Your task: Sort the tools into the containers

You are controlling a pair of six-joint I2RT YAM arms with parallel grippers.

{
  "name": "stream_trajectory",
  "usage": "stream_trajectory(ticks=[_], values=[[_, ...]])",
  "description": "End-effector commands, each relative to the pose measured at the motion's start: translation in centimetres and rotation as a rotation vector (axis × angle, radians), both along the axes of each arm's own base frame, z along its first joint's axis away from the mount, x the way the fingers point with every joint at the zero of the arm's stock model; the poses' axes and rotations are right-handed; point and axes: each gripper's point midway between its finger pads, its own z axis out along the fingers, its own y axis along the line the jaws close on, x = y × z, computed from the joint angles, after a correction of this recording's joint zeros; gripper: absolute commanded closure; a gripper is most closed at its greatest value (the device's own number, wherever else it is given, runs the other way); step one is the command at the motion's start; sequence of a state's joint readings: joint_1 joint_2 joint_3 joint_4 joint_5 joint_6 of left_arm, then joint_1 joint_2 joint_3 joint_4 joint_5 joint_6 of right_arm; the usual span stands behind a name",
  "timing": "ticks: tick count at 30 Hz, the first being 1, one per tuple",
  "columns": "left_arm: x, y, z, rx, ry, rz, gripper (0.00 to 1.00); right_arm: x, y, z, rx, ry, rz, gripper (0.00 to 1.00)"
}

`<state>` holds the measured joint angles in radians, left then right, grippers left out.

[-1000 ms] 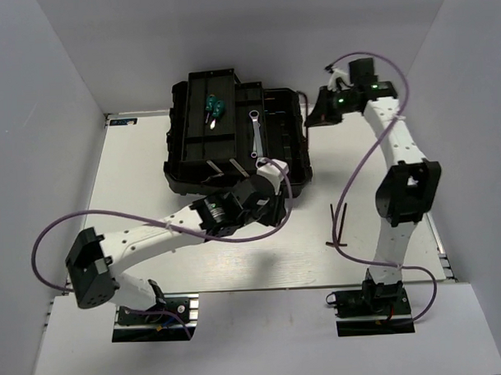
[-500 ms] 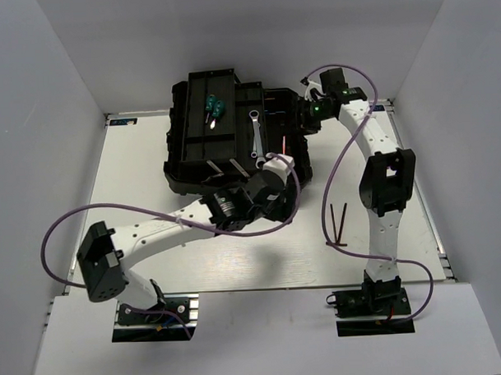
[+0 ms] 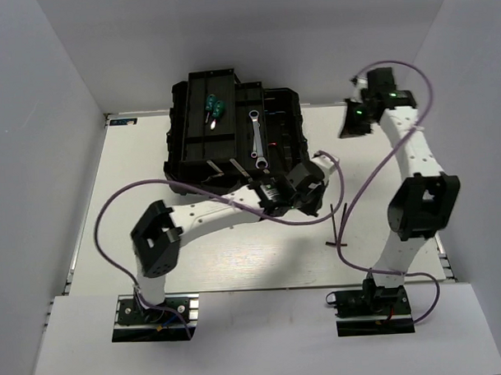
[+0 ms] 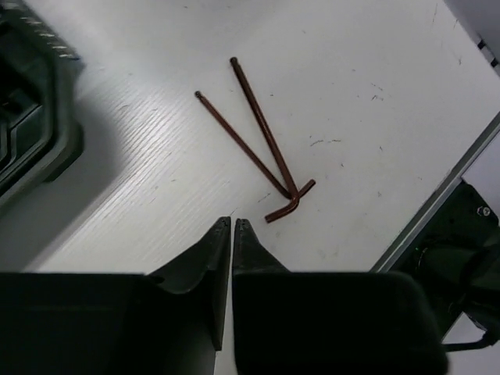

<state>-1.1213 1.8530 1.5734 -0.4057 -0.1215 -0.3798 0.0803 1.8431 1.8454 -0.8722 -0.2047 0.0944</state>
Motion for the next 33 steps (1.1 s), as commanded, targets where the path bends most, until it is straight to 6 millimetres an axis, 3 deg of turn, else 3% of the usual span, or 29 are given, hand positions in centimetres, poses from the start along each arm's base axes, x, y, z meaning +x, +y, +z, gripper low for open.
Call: stream_trajectory(ticks=[1, 2, 3, 4, 6, 7, 8, 10, 12, 13, 16, 26, 33], values=[[-0.8, -3.9, -0.3, -0.038, 0.01, -0.121, 0.83, -5.2, -9.7, -4.5, -0.156, 0.239, -0.225, 1.0], [-0.9, -4.6, -0.8, -0.04, 0.026, -0.142, 0.77, -7.6, -10.2, -7.0, -0.145, 0.333, -0.237, 1.0], [-0.8, -5.0, -1.6, -0.024, 0.035, -0.142, 0.7, -8.4, -11.6, -6.2, -0.131, 0.306, -0.276, 1.0], [-0.7, -6.2, -2.6, -0.024, 0.052, -0.161, 0.55, -10.4, -12.3, -8.6, -0.12, 0.365, -0.281, 1.0], [-0.5, -6.9, -3.9, -0.001, 0.071, -0.168, 0.44, -11.0, -13.5, -7.1, -0.112, 0.288, -0.315, 1.0], [-0.4, -7.9, -3.2, -0.02, 0.073, -0.183, 0.41, -12.0, -13.3, -7.9, -0.097, 0.312, -0.306, 0.99], [-0.6, -8.5, -4.8, -0.003, 0.098, -0.199, 0.4, -12.5, -14.0, -8.0, -0.079, 0.315, -0.328, 0.97], [-0.3, -9.6, -4.3, -0.014, 0.093, -0.216, 0.4, -13.9, -13.6, -8.6, -0.051, 0.34, -0.326, 0.96], [0.0, -10.2, -6.0, 0.011, 0.108, -0.215, 0.39, -14.8, -13.6, -8.9, -0.012, 0.36, -0.338, 0.94], [0.2, -10.7, -5.5, 0.001, 0.102, -0.215, 0.39, -15.0, -13.7, -9.0, -0.002, 0.367, -0.349, 0.94], [0.4, -10.5, -7.5, 0.047, 0.125, -0.194, 0.39, -15.4, -13.6, -9.0, 0.05, 0.365, -0.365, 0.93], [0.2, -10.5, -10.7, 0.094, 0.168, -0.192, 0.43, -15.9, -13.6, -9.6, 0.125, 0.38, -0.397, 0.93], [-1.6, -11.0, -12.4, 0.15, 0.171, -0.215, 0.47, -16.2, -13.4, -9.9, 0.157, 0.386, -0.405, 0.93]])
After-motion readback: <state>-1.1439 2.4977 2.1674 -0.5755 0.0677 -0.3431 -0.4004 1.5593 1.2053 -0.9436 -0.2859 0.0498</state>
